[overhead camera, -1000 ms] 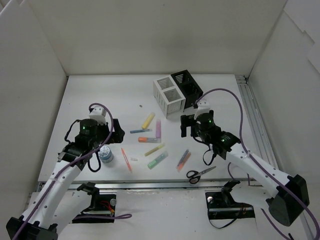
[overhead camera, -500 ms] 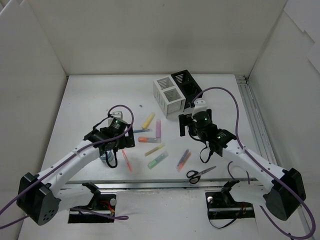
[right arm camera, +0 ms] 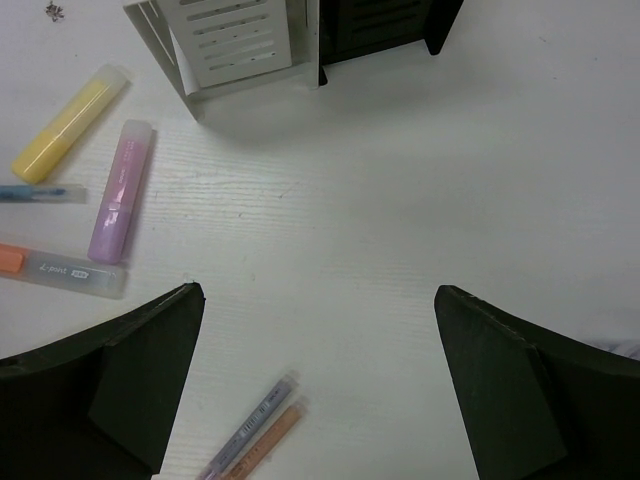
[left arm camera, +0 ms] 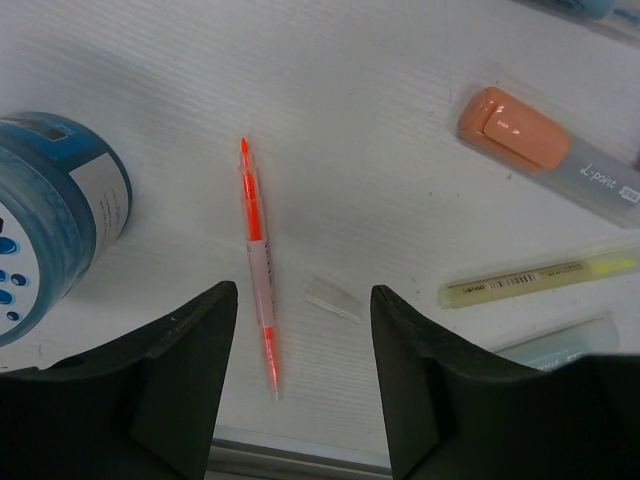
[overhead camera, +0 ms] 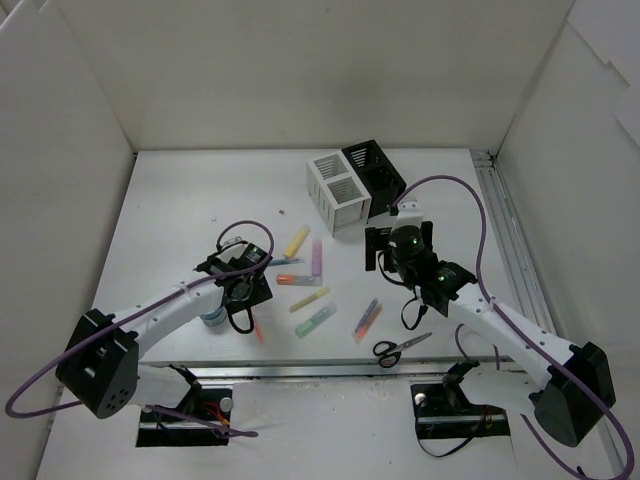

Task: Sort the stationery into containers
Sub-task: Pick up the pen from the corner of the board, then pick up the pen cap from the center of the board.

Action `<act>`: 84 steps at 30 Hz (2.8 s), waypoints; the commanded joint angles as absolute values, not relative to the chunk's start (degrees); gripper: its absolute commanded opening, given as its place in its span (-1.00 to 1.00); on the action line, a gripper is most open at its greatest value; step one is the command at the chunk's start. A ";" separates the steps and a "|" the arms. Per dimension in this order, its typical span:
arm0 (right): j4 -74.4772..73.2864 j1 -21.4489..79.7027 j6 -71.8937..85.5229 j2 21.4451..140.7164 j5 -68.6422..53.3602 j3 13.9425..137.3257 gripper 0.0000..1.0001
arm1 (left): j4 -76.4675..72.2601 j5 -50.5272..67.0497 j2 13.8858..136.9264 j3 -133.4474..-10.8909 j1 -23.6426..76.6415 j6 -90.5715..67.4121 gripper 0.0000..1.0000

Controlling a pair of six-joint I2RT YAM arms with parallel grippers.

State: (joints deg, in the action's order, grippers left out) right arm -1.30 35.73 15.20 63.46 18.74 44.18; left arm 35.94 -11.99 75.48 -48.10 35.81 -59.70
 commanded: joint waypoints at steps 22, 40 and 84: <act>-1.14 36.04 16.61 64.25 19.16 44.21 0.96 | 23.82 -10.72 79.72 -38.41 31.46 -66.62 -0.51; -1.32 37.26 8.72 63.90 8.29 45.97 0.96 | 29.35 -17.66 72.79 -44.56 31.46 -56.53 -1.00; 12.13 62.23 -16.44 112.94 -13.80 68.91 0.17 | 40.43 -12.92 25.75 -37.44 32.52 -47.55 -1.00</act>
